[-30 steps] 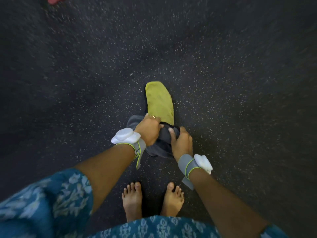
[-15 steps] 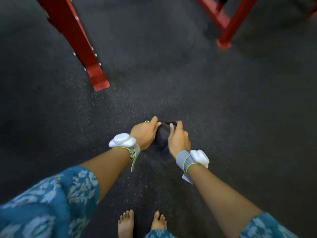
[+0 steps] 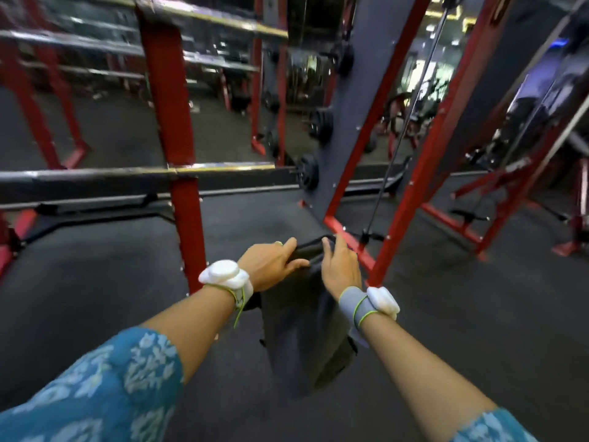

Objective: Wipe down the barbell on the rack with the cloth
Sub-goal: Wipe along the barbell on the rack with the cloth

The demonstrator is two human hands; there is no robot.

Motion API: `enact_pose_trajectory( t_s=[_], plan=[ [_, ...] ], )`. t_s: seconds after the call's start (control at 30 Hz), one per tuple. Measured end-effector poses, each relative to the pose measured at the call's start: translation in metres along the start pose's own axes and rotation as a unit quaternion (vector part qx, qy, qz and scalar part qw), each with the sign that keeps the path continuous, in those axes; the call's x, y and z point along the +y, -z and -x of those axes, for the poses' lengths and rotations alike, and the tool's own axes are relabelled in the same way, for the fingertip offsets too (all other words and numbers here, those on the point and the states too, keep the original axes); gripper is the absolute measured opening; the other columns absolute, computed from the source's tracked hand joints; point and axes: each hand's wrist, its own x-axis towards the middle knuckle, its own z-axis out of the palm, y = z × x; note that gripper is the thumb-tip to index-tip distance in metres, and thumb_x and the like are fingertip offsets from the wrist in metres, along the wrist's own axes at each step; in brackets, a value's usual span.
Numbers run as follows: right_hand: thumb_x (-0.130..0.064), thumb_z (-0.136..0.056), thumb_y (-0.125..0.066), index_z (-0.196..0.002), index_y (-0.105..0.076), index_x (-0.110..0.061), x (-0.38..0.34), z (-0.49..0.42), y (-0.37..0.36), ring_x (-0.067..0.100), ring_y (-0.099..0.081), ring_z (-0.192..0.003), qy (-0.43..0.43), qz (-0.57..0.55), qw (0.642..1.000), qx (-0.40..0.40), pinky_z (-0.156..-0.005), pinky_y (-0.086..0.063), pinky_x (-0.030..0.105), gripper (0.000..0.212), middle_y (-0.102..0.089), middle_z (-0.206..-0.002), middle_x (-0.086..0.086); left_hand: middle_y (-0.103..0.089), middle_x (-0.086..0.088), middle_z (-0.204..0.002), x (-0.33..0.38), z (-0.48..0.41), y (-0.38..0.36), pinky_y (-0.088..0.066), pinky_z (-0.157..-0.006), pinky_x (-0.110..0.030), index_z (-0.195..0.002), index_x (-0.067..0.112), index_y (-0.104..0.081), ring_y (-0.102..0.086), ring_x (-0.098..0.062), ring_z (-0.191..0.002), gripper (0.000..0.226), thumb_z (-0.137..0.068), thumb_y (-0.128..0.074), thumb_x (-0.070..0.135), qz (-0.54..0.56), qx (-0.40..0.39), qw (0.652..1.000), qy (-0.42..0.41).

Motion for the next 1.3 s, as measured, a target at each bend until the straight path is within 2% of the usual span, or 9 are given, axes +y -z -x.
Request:
enact_pose_trajectory(
  t_s=[0.2, 0.37, 0.53, 0.67, 0.77, 1.0, 1.07, 1.2, 1.3],
  plan=[
    [-0.032, -0.103, -0.034, -0.124, -0.045, -0.004, -0.068, -0.007, 0.054, 0.045, -0.052, -0.106, 0.093, -0.03, 0.993, 0.064, -0.08, -0.04, 0.044, 0.036, -0.059, -0.112, 0.028, -0.063, -0.008, -0.104, -0.014, -0.004, 0.086, -0.044, -0.075, -0.035, -0.118, 0.014, -0.046, -0.061, -0.028, -0.095, 0.06, -0.085, -0.047, 0.064, 0.012, 0.059, 0.998, 0.019],
    [-0.031, -0.102, -0.034, -0.115, -0.047, -0.003, -0.092, -0.011, 0.064, 0.043, -0.056, -0.095, 0.129, -0.072, 0.981, 0.124, -0.069, -0.039, 0.042, 0.033, -0.063, -0.099, 0.025, -0.064, -0.011, -0.111, -0.027, -0.001, 0.102, -0.041, -0.083, -0.032, -0.116, 0.012, -0.058, -0.057, -0.028, -0.104, 0.041, -0.085, -0.066, 0.037, 0.138, 0.068, 0.986, 0.058],
    [-0.032, -0.103, -0.034, -0.121, -0.048, -0.004, -0.093, -0.02, 0.078, 0.04, -0.056, -0.099, 0.096, -0.102, 0.974, 0.179, -0.066, -0.032, 0.035, 0.036, -0.063, -0.103, 0.022, -0.061, -0.014, -0.119, -0.051, -0.004, 0.092, -0.04, -0.093, -0.032, -0.124, 0.011, -0.058, -0.054, -0.03, -0.113, 0.035, -0.09, -0.061, 0.018, 0.179, 0.017, 0.972, 0.148],
    [-0.033, -0.103, -0.033, -0.121, -0.047, -0.006, -0.083, -0.024, 0.079, 0.04, -0.054, -0.103, 0.055, -0.111, 0.974, 0.188, -0.068, -0.032, 0.036, 0.036, -0.062, -0.109, 0.021, -0.059, -0.017, -0.113, -0.053, -0.007, 0.081, -0.045, -0.086, -0.036, -0.109, 0.007, -0.056, -0.057, -0.032, -0.105, 0.027, -0.096, -0.05, 0.029, 0.207, -0.011, 0.951, 0.231],
    [-0.032, -0.103, -0.032, -0.119, -0.048, -0.005, -0.073, -0.028, 0.082, 0.04, -0.054, -0.104, -0.003, -0.142, 0.966, 0.215, -0.069, -0.031, 0.035, 0.034, -0.061, -0.111, 0.021, -0.061, -0.015, -0.099, -0.059, -0.007, 0.08, -0.044, -0.076, -0.03, -0.093, 0.007, -0.058, -0.059, -0.029, -0.097, 0.027, -0.092, -0.059, 0.034, 0.242, -0.025, 0.937, 0.252],
    [-0.033, -0.103, -0.034, -0.122, -0.045, -0.007, -0.062, -0.016, 0.071, 0.039, -0.053, -0.109, -0.014, -0.133, 0.974, 0.181, -0.073, -0.032, 0.035, 0.034, -0.059, -0.118, 0.02, -0.061, -0.009, -0.084, -0.047, -0.013, 0.095, -0.048, -0.07, -0.028, -0.088, 0.006, -0.062, -0.057, -0.018, -0.07, 0.028, -0.096, -0.051, 0.03, 0.397, -0.049, 0.876, 0.269],
    [-0.032, -0.102, -0.038, -0.116, -0.048, -0.008, -0.065, -0.011, 0.063, 0.038, -0.055, -0.105, 0.024, -0.134, 0.976, 0.168, -0.074, -0.035, 0.036, 0.03, -0.061, -0.114, 0.02, -0.061, -0.011, -0.083, -0.032, -0.021, 0.097, -0.046, -0.069, -0.029, -0.09, 0.002, -0.063, -0.057, -0.022, -0.071, 0.03, -0.096, -0.051, 0.029, 0.424, -0.015, 0.859, 0.286],
    [-0.025, -0.096, -0.049, -0.101, -0.057, -0.004, -0.071, 0.003, 0.043, 0.035, -0.059, -0.094, 0.22, -0.137, 0.955, 0.143, -0.076, -0.04, 0.035, 0.023, -0.063, -0.098, 0.016, -0.058, -0.017, -0.12, -0.013, -0.03, 0.098, -0.042, -0.098, -0.035, -0.121, -0.004, -0.055, -0.054, -0.032, -0.113, 0.041, -0.095, -0.048, 0.026, 0.48, 0.034, 0.809, 0.338],
    [-0.03, -0.091, -0.048, -0.105, -0.061, -0.007, -0.075, 0.018, 0.029, 0.032, -0.058, -0.096, 0.348, -0.061, 0.935, 0.041, -0.081, -0.047, 0.042, 0.03, -0.062, -0.104, 0.012, -0.061, -0.015, -0.093, -0.003, -0.034, 0.101, -0.048, -0.074, -0.029, -0.1, -0.004, -0.06, -0.059, -0.026, -0.083, 0.027, -0.096, -0.045, 0.018, 0.57, 0.04, 0.752, 0.329]
  ],
)
